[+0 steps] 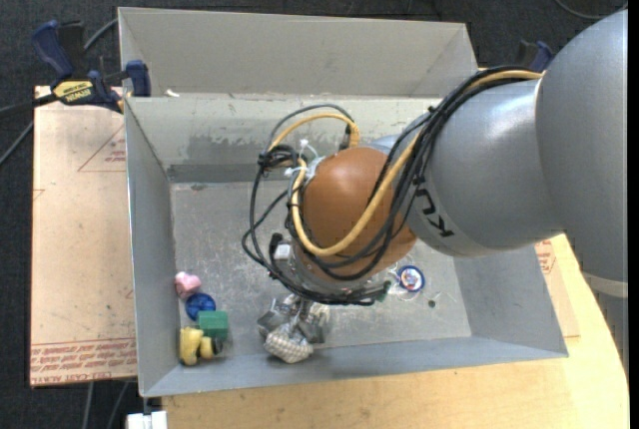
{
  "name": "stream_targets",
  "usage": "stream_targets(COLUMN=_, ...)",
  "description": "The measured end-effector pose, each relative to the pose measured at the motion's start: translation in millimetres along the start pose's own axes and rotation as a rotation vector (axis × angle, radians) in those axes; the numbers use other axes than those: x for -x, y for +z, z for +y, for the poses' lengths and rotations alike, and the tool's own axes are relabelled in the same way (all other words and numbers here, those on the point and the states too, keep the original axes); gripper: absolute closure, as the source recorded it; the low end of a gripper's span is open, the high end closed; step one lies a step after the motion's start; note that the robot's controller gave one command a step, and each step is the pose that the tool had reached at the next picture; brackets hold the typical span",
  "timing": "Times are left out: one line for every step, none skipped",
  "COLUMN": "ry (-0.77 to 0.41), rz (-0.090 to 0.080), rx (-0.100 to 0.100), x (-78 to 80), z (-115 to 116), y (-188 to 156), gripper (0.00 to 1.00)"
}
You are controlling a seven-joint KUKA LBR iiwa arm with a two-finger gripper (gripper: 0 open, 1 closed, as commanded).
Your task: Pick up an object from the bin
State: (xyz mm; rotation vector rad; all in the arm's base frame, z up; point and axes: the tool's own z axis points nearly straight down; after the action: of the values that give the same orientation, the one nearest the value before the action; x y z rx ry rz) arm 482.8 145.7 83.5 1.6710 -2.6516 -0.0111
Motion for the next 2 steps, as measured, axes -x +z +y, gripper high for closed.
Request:
stream_targets(ry=0.001, rz=-0.002, rx=-0.001, x=0.6, z=-0.3, y=-5.8, gripper=1.00)
stream_targets(ry=0.001, rz=0.000, rx=0.002, x=0.4, z=0.5, y=-10.7, gripper=1.00)
